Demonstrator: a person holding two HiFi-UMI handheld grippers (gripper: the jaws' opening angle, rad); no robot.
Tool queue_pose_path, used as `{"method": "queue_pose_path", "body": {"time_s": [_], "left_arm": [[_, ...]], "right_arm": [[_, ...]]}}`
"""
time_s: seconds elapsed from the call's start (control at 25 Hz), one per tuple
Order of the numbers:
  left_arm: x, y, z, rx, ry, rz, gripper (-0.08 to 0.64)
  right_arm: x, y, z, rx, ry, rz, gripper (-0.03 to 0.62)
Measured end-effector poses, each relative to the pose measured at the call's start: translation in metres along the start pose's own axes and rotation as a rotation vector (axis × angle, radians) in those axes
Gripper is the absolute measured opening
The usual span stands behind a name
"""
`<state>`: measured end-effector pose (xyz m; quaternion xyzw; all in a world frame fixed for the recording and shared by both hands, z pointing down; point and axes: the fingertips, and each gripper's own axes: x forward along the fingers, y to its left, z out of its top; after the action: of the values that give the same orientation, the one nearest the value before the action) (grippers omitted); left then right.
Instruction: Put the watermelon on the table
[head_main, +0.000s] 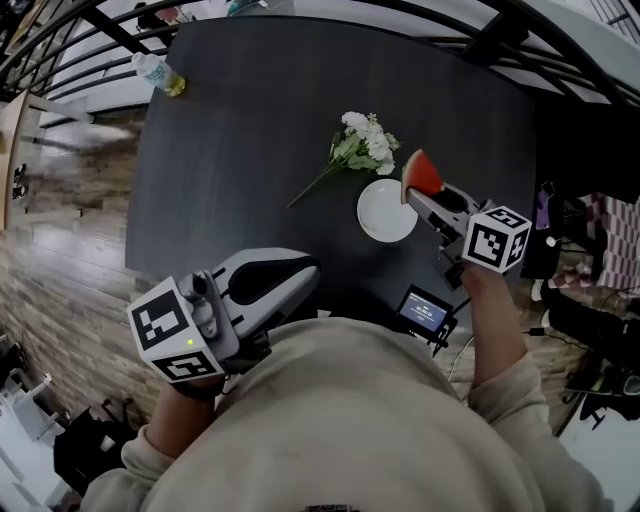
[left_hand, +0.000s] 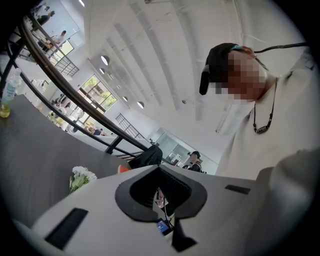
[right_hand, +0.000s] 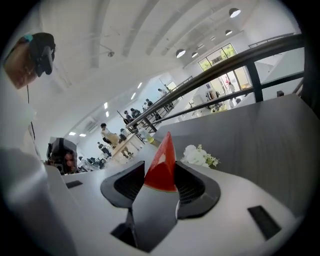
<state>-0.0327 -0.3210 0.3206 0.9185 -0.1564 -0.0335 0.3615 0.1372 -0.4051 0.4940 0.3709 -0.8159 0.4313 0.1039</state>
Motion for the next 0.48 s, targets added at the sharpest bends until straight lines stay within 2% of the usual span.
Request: {"method": "queue_pose_path", "body": {"time_s": [0.2, 0.48], "left_arm": [[-0.006, 0.003, -0.003, -0.008, -0.007, 0.028, 0.006], [-0.017, 0.007, -0.005, -0.019, -0.029, 0.06, 0.006]], "right_arm": [[0.019, -0.035, -0.042, -0.049, 0.148, -0.077, 0.201], [0.056, -0.071, -0.094, -0.166, 0.38, -0.165, 0.202]]}}
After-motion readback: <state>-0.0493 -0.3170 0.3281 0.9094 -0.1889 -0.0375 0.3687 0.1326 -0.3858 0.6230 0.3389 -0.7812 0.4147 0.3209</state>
